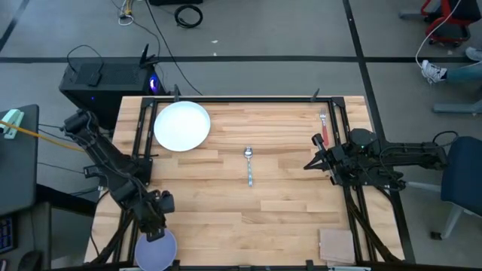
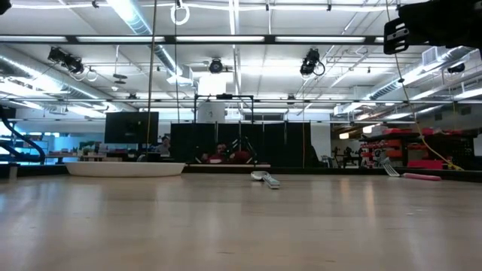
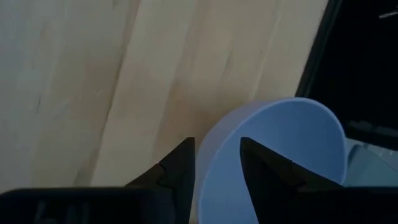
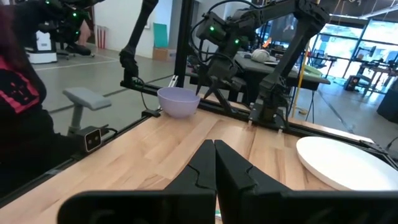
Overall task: Set table place
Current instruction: Stack the purple bowl on the white plate
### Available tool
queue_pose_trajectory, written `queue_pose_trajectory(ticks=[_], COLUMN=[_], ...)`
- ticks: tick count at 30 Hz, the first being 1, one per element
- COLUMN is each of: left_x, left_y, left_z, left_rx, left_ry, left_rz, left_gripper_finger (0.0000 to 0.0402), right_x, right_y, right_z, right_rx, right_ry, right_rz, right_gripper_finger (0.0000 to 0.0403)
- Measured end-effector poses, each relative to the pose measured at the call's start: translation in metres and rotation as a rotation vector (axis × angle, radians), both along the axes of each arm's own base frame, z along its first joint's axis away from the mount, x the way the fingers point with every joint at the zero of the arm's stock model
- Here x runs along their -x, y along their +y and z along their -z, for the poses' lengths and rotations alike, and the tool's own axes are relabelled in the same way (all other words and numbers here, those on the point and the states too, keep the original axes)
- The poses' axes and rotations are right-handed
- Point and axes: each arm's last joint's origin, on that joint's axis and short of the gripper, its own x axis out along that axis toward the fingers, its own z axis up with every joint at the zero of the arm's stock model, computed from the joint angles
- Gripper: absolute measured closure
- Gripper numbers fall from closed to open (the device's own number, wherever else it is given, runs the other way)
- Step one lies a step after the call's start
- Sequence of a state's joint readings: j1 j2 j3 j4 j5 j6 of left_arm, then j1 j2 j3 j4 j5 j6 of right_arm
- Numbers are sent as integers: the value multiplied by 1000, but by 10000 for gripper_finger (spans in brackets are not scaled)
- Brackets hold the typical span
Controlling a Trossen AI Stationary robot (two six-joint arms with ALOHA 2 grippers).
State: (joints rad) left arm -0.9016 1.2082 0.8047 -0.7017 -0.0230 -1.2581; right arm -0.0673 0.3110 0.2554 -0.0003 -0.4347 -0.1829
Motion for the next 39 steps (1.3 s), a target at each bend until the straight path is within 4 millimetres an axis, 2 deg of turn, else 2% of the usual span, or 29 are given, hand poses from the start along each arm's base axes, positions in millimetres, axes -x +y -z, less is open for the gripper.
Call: queue_pose_trajectory(ticks=[10, 26, 39], left_x=[-5, -9, -1], left_y=[-12, -17, -31], left_z=[15, 17, 30], left_rx=[-20, 17, -26], left_ry=[38, 35, 63], left_rz=[3, -35, 22], left_gripper_finger=[258, 252, 249], right_x=[0, 1, 1], right_y=[0, 1, 2], right_z=[0, 2, 3], right_rx=[-8, -11, -14], right_ry=[4, 21, 36], right_rz=[-11, -38, -64], right_gripper_finger=[401, 401, 397])
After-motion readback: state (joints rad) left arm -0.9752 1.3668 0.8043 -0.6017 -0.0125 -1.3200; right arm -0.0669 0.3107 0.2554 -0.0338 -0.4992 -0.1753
